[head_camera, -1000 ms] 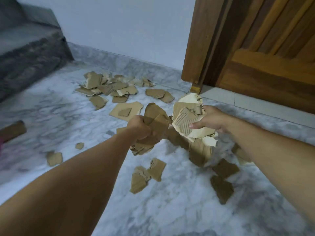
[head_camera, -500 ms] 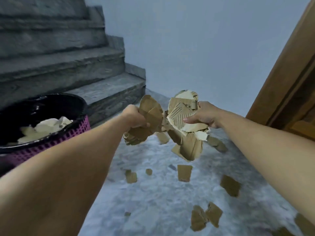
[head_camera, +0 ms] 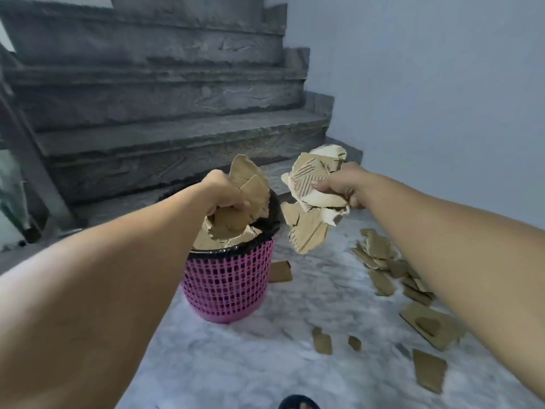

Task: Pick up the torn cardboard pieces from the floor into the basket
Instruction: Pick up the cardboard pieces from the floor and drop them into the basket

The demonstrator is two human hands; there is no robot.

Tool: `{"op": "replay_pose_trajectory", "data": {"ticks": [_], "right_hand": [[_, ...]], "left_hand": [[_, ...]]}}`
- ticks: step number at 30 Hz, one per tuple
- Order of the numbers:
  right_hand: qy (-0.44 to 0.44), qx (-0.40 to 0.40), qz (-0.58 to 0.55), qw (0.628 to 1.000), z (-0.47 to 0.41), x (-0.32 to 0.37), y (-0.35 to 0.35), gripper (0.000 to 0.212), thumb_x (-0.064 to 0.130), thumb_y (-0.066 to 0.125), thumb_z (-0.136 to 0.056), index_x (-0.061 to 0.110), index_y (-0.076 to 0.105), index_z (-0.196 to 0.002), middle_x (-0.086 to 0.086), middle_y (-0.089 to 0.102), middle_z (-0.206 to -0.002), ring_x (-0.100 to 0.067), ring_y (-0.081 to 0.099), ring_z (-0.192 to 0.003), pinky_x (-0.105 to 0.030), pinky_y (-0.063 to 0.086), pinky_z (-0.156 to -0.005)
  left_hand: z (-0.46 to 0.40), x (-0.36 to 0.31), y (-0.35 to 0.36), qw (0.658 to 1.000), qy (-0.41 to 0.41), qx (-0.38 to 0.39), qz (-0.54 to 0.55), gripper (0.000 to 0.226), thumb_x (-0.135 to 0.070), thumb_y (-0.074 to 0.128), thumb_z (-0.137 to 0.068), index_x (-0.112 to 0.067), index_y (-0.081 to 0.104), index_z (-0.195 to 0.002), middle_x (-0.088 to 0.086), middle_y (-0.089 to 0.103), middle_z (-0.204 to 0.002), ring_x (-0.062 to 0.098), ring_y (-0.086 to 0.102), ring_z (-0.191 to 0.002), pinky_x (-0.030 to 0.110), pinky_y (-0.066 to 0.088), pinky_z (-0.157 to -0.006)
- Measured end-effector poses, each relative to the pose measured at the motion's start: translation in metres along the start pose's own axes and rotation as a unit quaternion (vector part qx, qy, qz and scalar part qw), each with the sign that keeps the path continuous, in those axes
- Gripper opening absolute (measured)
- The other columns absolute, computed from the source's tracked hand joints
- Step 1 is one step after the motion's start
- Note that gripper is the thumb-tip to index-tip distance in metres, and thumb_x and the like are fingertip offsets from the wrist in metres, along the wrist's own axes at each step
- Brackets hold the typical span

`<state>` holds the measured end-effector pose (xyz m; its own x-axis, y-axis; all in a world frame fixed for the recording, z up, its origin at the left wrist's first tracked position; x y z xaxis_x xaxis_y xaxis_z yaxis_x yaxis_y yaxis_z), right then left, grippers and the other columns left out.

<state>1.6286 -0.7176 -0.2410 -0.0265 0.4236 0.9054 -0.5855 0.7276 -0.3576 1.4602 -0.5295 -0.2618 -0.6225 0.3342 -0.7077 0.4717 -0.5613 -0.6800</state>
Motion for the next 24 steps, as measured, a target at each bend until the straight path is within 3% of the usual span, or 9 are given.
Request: {"op": "replay_pose_trajectory", "data": {"ticks": [3,6,10,13,15,17,20,21,24], "right_hand": [[-0.001,0.03,-0.014,0.999,-0.022,0.021,0.04,0.027,-0.001,0.075,-0.08,0.0,0.058,-0.1,-0.014,0.07,-0.084,-0.024,0.069,-0.063,-0.033,0.055,-0.041],[-0.017,0.058,-0.033,0.998,-0.044,0.036,0.077,0.032,-0.002,0.073,-0.081,0.0,0.059,-0.11,-0.016,0.071,-0.096,-0.026,0.071,-0.072,-0.037,0.058,-0.046],[-0.03,0.082,-0.053,0.995,-0.074,0.042,0.131,0.041,-0.002,0.07,-0.084,0.001,0.055,-0.122,-0.013,0.069,-0.106,-0.024,0.068,-0.072,-0.03,0.055,-0.043],[-0.014,0.113,-0.023,0.993,-0.091,0.026,0.167,0.041,0.003,0.072,-0.083,0.002,0.056,-0.121,-0.012,0.069,-0.11,-0.024,0.07,-0.083,-0.034,0.06,-0.061],[-0.017,0.125,0.056,0.99,-0.093,0.012,0.179,0.033,0.011,0.072,-0.085,0.002,0.057,-0.113,-0.008,0.067,-0.102,-0.021,0.065,-0.086,-0.032,0.056,-0.067],[-0.021,0.114,0.114,0.987,-0.093,0.0,0.18,0.031,0.018,0.071,-0.087,0.006,0.053,-0.109,-0.007,0.056,-0.091,-0.021,0.054,-0.08,-0.031,0.044,-0.058],[-0.018,0.099,0.109,0.989,-0.09,-0.008,0.168,0.033,0.022,0.072,-0.087,0.005,0.05,-0.106,-0.006,0.05,-0.077,-0.019,0.048,-0.064,-0.027,0.035,-0.052],[-0.018,0.098,0.107,0.989,-0.088,-0.008,0.165,0.033,0.023,0.072,-0.086,0.007,0.049,-0.104,-0.008,0.055,-0.081,-0.022,0.054,-0.067,-0.028,0.041,-0.054],[-0.01,0.084,0.098,0.992,-0.079,-0.007,0.141,0.033,0.022,0.075,-0.085,0.007,0.053,-0.106,-0.013,0.064,-0.115,-0.023,0.066,-0.098,-0.035,0.056,-0.081]], "left_hand": [[-0.015,0.02,-0.021,0.999,-0.03,-0.026,0.024,0.057,-0.019,0.089,-0.063,-0.009,0.061,-0.112,0.011,0.065,-0.103,0.03,0.065,-0.091,0.045,0.059,-0.077],[-0.03,0.041,-0.036,0.997,-0.052,-0.05,0.035,0.056,-0.02,0.088,-0.064,-0.009,0.06,-0.111,0.011,0.066,-0.104,0.031,0.066,-0.091,0.046,0.059,-0.077],[-0.054,0.073,-0.047,0.991,-0.084,-0.085,0.06,0.057,-0.023,0.088,-0.065,-0.008,0.06,-0.112,0.013,0.066,-0.105,0.031,0.065,-0.094,0.047,0.058,-0.081],[-0.068,0.096,-0.041,0.991,-0.101,-0.065,0.063,0.066,-0.032,0.087,-0.065,-0.005,0.055,-0.116,0.011,0.064,-0.111,0.03,0.064,-0.096,0.043,0.057,-0.083],[-0.069,0.107,-0.03,0.993,-0.115,-0.017,0.012,0.071,-0.04,0.086,-0.066,-0.002,0.051,-0.115,0.01,0.061,-0.113,0.031,0.062,-0.098,0.042,0.054,-0.085],[-0.069,0.112,-0.022,0.993,-0.115,0.009,-0.026,0.083,-0.045,0.088,-0.06,-0.002,0.052,-0.121,0.011,0.059,-0.121,0.031,0.06,-0.106,0.043,0.053,-0.091],[-0.064,0.107,-0.015,0.995,-0.096,-0.001,-0.032,0.093,-0.042,0.087,-0.064,-0.002,0.043,-0.135,0.011,0.052,-0.133,0.032,0.054,-0.118,0.044,0.048,-0.099],[-0.063,0.105,-0.014,0.995,-0.089,-0.011,-0.033,0.093,-0.04,0.086,-0.066,-0.001,0.041,-0.138,0.013,0.051,-0.134,0.032,0.053,-0.119,0.044,0.048,-0.099],[-0.052,0.085,-0.007,0.998,-0.058,-0.016,-0.027,0.087,-0.04,0.084,-0.07,-0.003,0.044,-0.138,0.012,0.053,-0.133,0.031,0.055,-0.116,0.043,0.051,-0.093]]}}
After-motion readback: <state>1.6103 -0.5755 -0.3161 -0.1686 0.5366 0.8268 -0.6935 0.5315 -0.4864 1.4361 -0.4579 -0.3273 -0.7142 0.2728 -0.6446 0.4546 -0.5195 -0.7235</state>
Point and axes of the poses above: each hand's wrist, its own z-axis away from the middle knuckle, its own y-axis out of the palm, x = y × z, the point moved 3 cm from there along -z, towards the middle knuckle
